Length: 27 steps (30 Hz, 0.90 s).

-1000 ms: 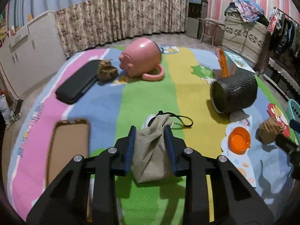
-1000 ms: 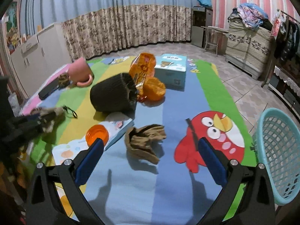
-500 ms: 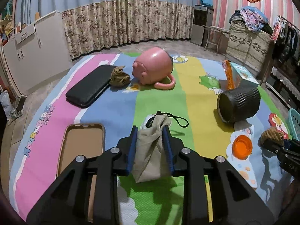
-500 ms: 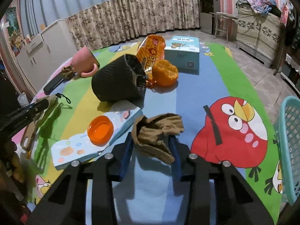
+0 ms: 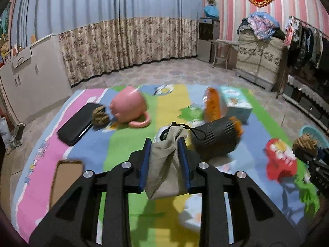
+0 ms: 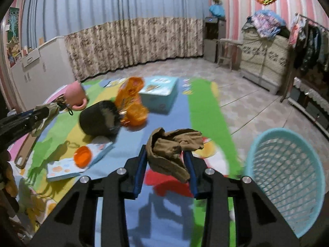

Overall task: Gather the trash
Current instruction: 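Carry the cloth bag and glove over the basket and release both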

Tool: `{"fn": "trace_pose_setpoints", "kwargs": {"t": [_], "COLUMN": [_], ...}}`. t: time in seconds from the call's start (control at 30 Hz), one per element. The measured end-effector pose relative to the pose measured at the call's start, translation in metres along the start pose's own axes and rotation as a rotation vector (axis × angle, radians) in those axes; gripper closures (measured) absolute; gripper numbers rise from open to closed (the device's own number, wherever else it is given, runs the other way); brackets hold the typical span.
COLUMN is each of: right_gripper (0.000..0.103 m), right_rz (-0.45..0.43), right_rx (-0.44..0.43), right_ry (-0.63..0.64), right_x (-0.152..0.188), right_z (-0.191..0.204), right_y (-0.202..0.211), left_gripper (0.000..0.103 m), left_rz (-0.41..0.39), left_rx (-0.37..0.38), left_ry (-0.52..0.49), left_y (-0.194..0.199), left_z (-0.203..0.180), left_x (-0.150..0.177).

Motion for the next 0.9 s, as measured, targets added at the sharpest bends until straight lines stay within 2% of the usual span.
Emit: {"fn": "trace_pose_setpoints", "kwargs": {"t": [0.23, 0.43, 0.63, 0.9], "right_gripper": [0.067, 0.067, 0.067, 0.067], "right_rz": [-0.044, -0.030, -0.023, 0.003], "right_rx": [0.111, 0.161, 0.200, 0.253], "right_ry": [-0.046, -0.112, -0.181, -0.218], "right_x": [-0.002, 0.013, 0.025, 0.041], "right_z": [-0.072, -0.132, -0.180, -0.209], "right_y": [0.024, 0.031, 0.037, 0.034], "left_gripper": [0.077, 0.077, 0.077, 0.077], "left_rz": [-0.054, -0.074, -0.070, -0.022], "left_rx": [0.086, 0.169, 0.249, 0.349], "left_ry": [-0.014, -0.067, -0.124, -0.165], "left_y": [0.013, 0.017, 0.016, 0.008], "left_z": [-0.064, -0.131, -0.192, -0.260], "left_x": [-0.016, -0.021, -0.011, 0.017]}}
Point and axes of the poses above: each gripper's, at about its wrist camera, not at the fingertips, and y roughly against the way its jaws point, z to its left, x to its underside, the point moved 7 cm from there along -y, roughly the way its jaws point, and after that the axes turned 5 degrees about y, right-handed, at the moved point
